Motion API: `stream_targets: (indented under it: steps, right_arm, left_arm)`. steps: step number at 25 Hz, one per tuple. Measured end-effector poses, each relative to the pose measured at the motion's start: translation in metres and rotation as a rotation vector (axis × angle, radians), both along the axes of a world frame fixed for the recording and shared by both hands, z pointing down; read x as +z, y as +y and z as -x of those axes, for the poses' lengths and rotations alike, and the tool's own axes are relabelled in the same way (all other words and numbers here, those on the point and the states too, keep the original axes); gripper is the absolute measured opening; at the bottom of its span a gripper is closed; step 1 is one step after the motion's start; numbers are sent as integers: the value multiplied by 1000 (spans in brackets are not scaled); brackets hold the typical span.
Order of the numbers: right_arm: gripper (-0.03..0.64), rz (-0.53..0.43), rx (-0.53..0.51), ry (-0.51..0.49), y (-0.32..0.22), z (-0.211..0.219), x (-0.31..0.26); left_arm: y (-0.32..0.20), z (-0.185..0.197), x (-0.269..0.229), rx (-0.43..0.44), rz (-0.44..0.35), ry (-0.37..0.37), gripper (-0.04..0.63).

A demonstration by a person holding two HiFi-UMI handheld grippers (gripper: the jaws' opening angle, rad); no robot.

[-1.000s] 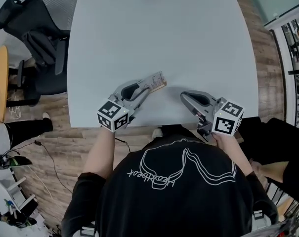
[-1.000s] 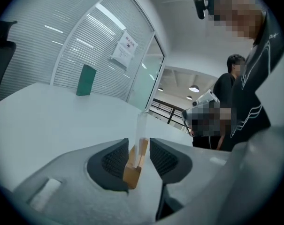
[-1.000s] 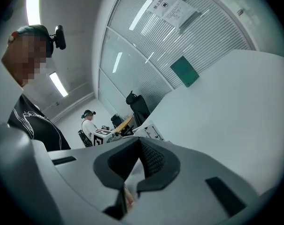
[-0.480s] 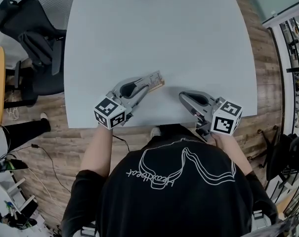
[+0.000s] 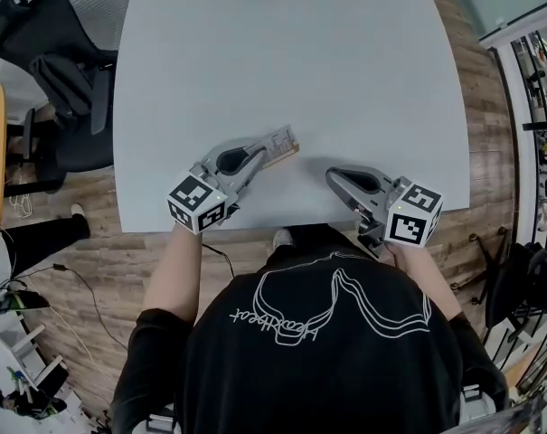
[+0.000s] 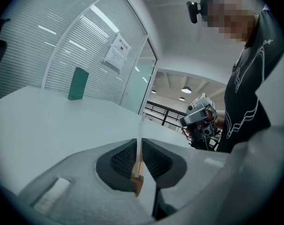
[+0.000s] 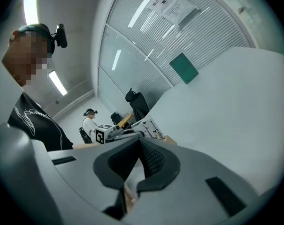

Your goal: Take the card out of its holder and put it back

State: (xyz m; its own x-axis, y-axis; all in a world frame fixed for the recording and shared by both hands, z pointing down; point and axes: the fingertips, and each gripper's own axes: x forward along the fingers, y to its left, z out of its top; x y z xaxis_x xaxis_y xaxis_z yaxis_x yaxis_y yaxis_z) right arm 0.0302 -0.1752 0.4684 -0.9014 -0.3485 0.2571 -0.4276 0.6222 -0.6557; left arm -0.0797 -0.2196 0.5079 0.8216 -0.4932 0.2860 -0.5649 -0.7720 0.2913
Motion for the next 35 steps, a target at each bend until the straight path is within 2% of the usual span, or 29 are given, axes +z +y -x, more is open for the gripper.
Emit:
stream_targets:
  steps: [29, 35]
  right_arm:
    - [9, 27, 2, 12, 6, -3, 9]
    - [9, 28, 5, 13, 11, -2, 8]
  left_arm:
    - [4, -10, -3, 27, -89, -57, 25]
    - [3, -7, -9, 5, -93, -53, 25]
